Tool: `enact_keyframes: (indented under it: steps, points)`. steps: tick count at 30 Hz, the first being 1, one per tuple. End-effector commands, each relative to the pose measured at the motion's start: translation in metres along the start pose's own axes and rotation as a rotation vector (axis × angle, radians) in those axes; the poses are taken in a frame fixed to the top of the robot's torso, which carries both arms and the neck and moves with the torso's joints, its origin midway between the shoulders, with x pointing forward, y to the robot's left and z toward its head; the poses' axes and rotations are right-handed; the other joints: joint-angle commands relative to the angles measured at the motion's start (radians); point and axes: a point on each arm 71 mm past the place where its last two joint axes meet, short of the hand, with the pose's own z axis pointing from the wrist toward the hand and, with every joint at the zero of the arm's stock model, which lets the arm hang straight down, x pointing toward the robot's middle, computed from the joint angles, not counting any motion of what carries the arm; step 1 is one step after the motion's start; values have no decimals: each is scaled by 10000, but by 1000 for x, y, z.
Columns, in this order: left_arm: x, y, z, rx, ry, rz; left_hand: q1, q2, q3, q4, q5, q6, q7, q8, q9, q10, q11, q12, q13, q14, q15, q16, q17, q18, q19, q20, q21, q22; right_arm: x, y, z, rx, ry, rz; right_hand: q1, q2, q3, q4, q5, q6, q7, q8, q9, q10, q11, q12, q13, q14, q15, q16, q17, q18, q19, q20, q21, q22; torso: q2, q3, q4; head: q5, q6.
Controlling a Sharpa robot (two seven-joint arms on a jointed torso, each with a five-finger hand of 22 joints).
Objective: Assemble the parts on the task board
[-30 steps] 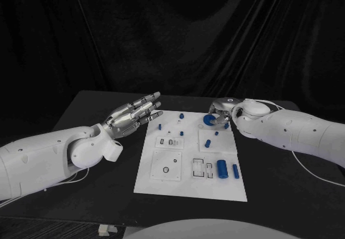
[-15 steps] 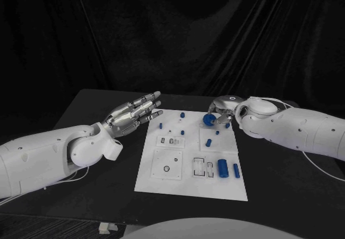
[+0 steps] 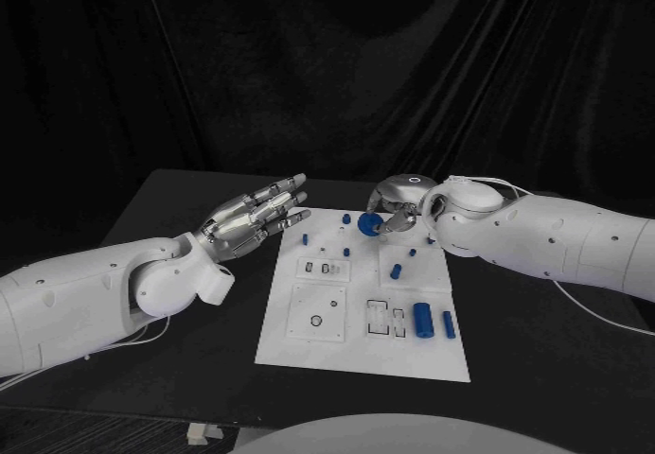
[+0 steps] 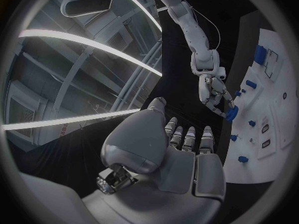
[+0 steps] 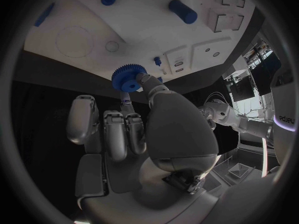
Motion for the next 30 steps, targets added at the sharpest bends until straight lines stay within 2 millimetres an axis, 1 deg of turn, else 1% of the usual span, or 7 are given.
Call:
enact_keyframes:
  steps: [1, 7, 8, 13, 18, 27, 30]
  points:
    - [2, 0, 2, 98, 83, -63, 71, 10, 5, -71, 69, 13, 89, 68, 12, -7, 51, 9, 7, -4, 99, -36, -9, 162, -6, 52, -34, -16, 0, 3, 6, -109, 123, -109, -42, 22, 21, 67, 47, 636, -428, 36, 1174, 1050, 41, 35, 2634, 1058, 64, 27, 2635, -19, 83, 18, 61, 650, 2, -3, -7, -2, -2]
    - [3, 1, 4, 103, 140, -78, 71, 10, 5, -71, 69, 13, 89, 68, 12, -7, 51, 9, 7, -4, 99, -36, -9, 162, -6, 52, -34, -16, 6, 12, 21, -201, 221, -174, -48, 24, 56, 73, 62, 528, -406, -18, 1194, 1050, 57, 35, 2634, 1058, 74, 27, 2635, -21, 97, 26, 65, 662, 9, 6, 1, 25, -10]
    - [3, 1, 4, 102, 148, -81, 71, 10, 5, -71, 69, 13, 89, 68, 12, -7, 51, 9, 7, -4, 99, -36, -9, 162, -6, 52, -34, -16, 7, 13, 24, -201, 231, -186, -51, 20, 65, 75, 62, 494, -397, -37, 1198, 1050, 62, 35, 2634, 1058, 78, 27, 2635, -23, 104, 30, 70, 669, 13, 9, 16, 20, -14]
    - [3, 1, 5, 99, 159, -80, 71, 10, 5, -71, 69, 13, 89, 68, 12, -7, 51, 9, 7, -4, 99, -36, -9, 162, -6, 52, -34, -16, 10, 16, 32, -181, 268, -232, -47, 19, 86, 72, 63, 441, -386, -68, 1201, 1050, 68, 35, 2634, 1058, 85, 27, 2635, -20, 99, 35, 56, 664, 11, 7, 8, 40, -42]
    - [4, 2, 7, 101, 190, -86, 66, 11, 10, -80, 70, 2, 95, 66, 10, -6, 60, 10, 7, -4, 105, -36, -9, 161, -6, 57, -34, -16, 12, 19, 38, -154, 360, -266, -49, 18, 107, 74, 62, 382, -372, -105, 1204, 1050, 74, 35, 2634, 1058, 91, 27, 2635, -21, 101, 40, 54, 668, 23, 12, 40, 4, -46]
    - [4, 2, 9, 119, 240, -99, 64, 14, 13, -83, 72, -7, 96, 64, 9, -9, 63, 6, 5, -4, 109, -36, -9, 160, -6, 59, -34, -16, 16, 22, 44, -80, 396, -291, -77, -1, 151, 89, 12, 225, -334, -212, 1198, 1050, 90, 35, 2634, 1058, 107, 27, 2635, -12, 81, 56, 11, 656, 45, 35, 137, -97, -49]
    - [4, 2, 9, 122, 242, -98, 64, 14, 13, -83, 72, -7, 96, 64, 9, -9, 63, 6, 5, -4, 109, -36, -9, 160, -6, 59, -34, -16, 16, 21, 46, -46, 398, -305, -82, -2, 155, 92, 1, 212, -331, -222, 1198, 1050, 92, 35, 2634, 1058, 109, 27, 2635, -11, 78, 58, 5, 654, 48, 27, 146, -110, -48]
